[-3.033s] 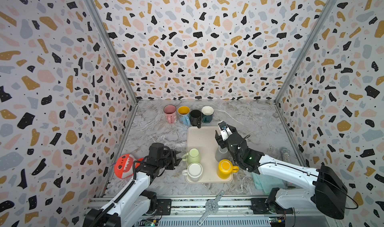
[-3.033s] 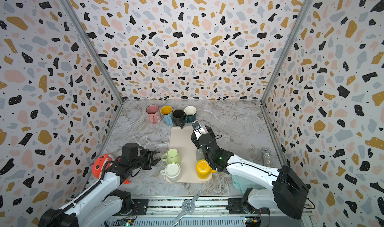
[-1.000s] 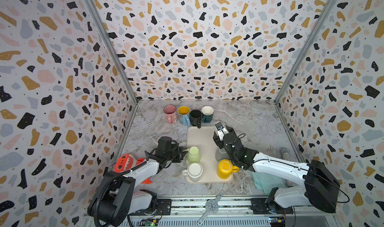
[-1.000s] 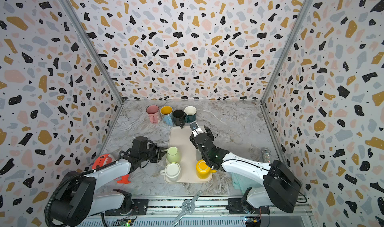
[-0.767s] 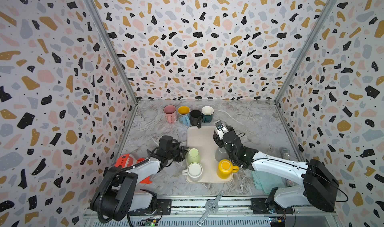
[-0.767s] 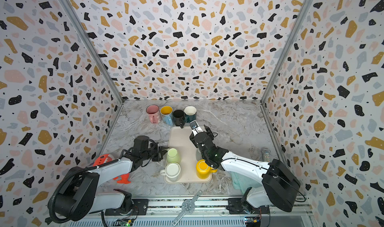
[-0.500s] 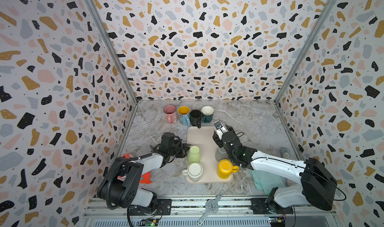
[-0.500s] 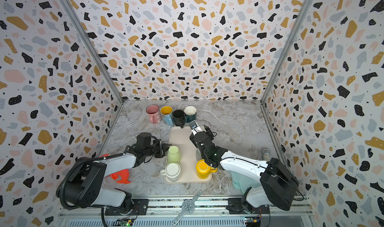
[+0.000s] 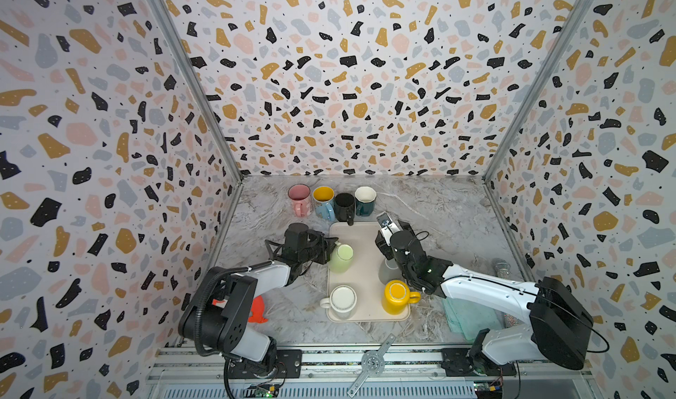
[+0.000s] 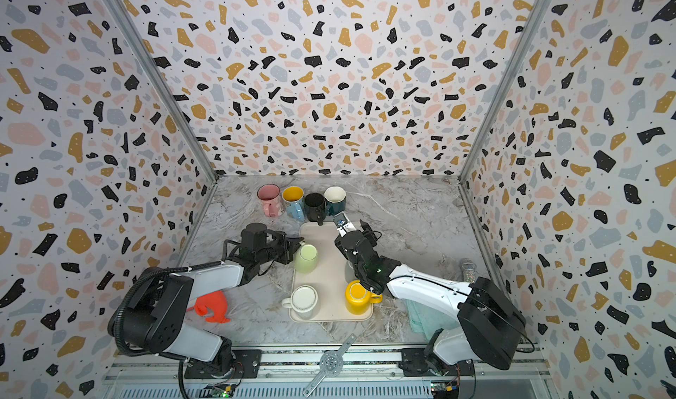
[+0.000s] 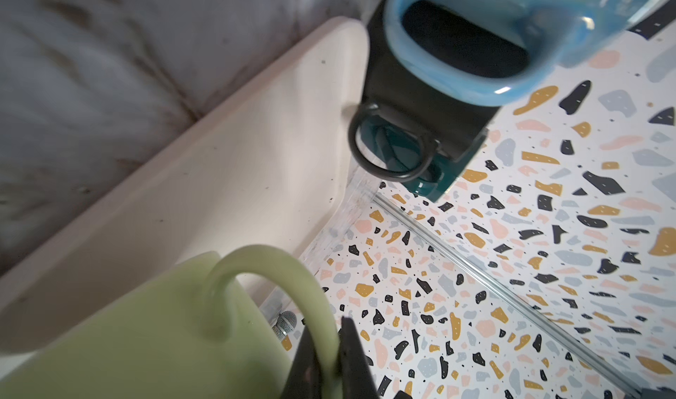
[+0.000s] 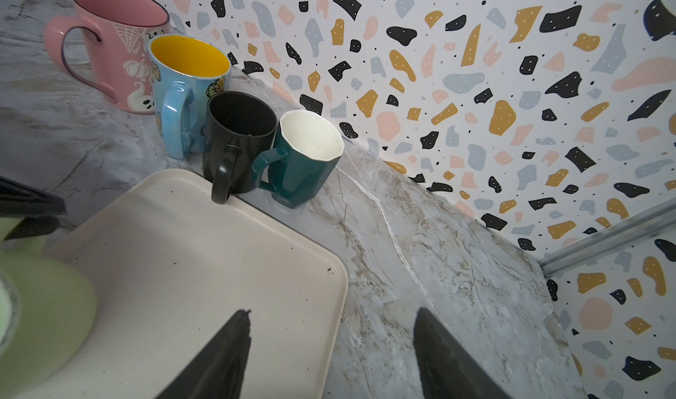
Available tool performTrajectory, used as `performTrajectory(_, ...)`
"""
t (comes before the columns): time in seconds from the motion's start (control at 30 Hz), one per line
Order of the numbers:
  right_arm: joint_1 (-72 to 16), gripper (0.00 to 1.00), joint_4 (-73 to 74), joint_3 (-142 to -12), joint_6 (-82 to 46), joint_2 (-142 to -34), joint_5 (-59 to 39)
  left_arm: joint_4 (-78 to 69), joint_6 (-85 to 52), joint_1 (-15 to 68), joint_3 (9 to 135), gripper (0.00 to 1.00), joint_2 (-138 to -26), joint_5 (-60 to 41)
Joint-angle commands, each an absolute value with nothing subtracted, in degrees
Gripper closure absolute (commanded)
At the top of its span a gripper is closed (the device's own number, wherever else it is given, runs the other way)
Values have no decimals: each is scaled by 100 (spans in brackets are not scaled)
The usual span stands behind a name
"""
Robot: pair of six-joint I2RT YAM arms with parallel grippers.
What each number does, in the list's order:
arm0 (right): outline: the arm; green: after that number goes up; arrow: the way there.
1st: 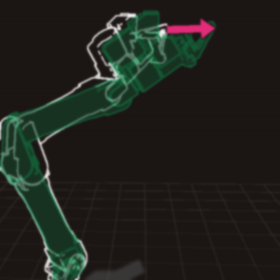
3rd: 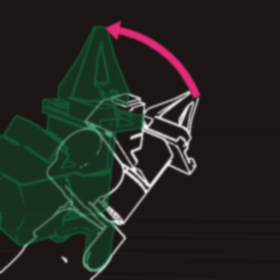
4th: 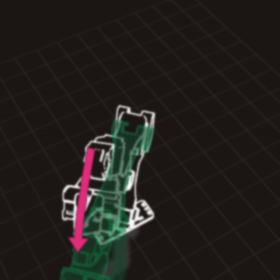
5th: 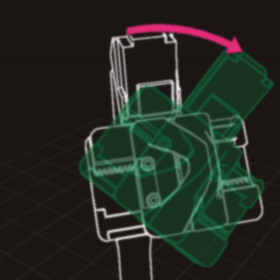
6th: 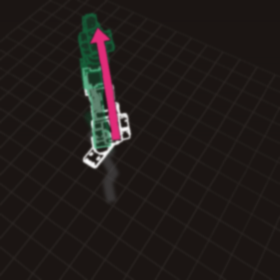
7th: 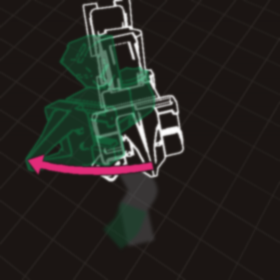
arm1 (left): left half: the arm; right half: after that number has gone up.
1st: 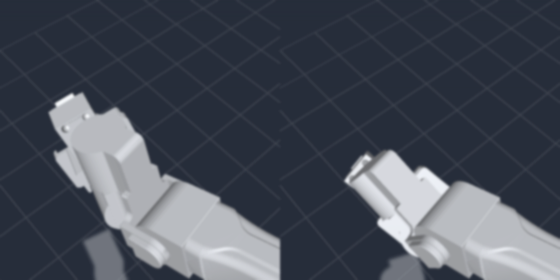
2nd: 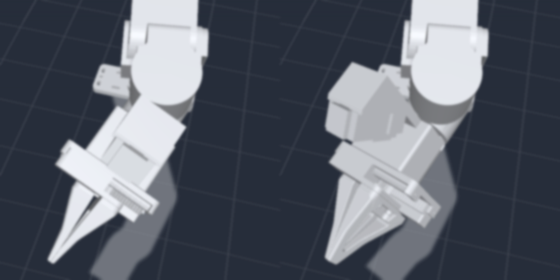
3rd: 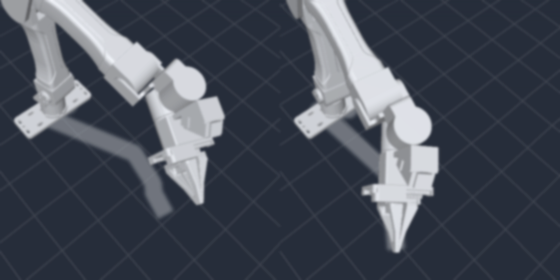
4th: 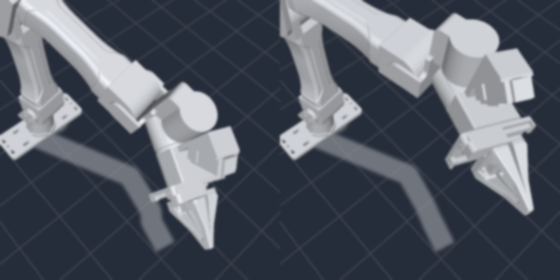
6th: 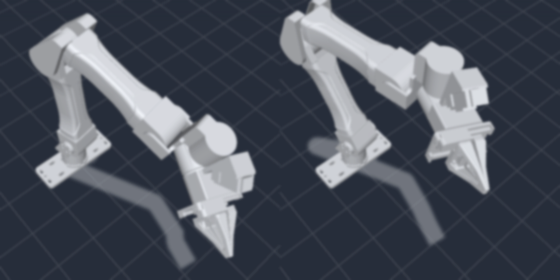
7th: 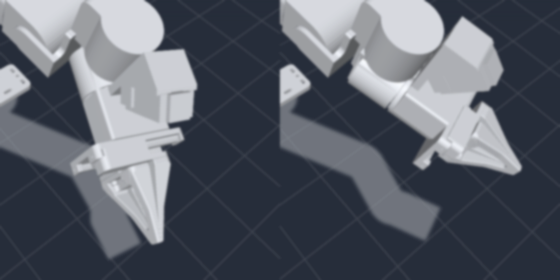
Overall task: Turn the mug right side up
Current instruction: 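Lift the light green mug off the tray with the left gripper, turning it upright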
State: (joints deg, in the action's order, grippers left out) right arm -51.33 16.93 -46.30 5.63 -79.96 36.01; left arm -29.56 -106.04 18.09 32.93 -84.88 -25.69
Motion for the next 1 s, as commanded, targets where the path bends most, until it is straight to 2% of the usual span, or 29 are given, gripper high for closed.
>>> performTrajectory(0.0, -5124, 28, 1510, -4764, 441, -7763, 3678, -3676, -10075, 1792, 3391, 100, -8060, -2477)
performTrajectory(0.4, -5150, 28, 1110, -4861, 173, -7487, 3524, -2026, -7698, 1779, 4206, 100, -7467, -1923)
performTrajectory(0.77, -5091, 25, 621, -5436, 80, -7241, 2316, -634, -4874, 1828, 5106, 100, -6500, -452)
performTrajectory(0.97, -5050, 24, 221, -5881, 10, -7378, 1748, -673, -3864, 1973, 5141, 100, -6334, -222)
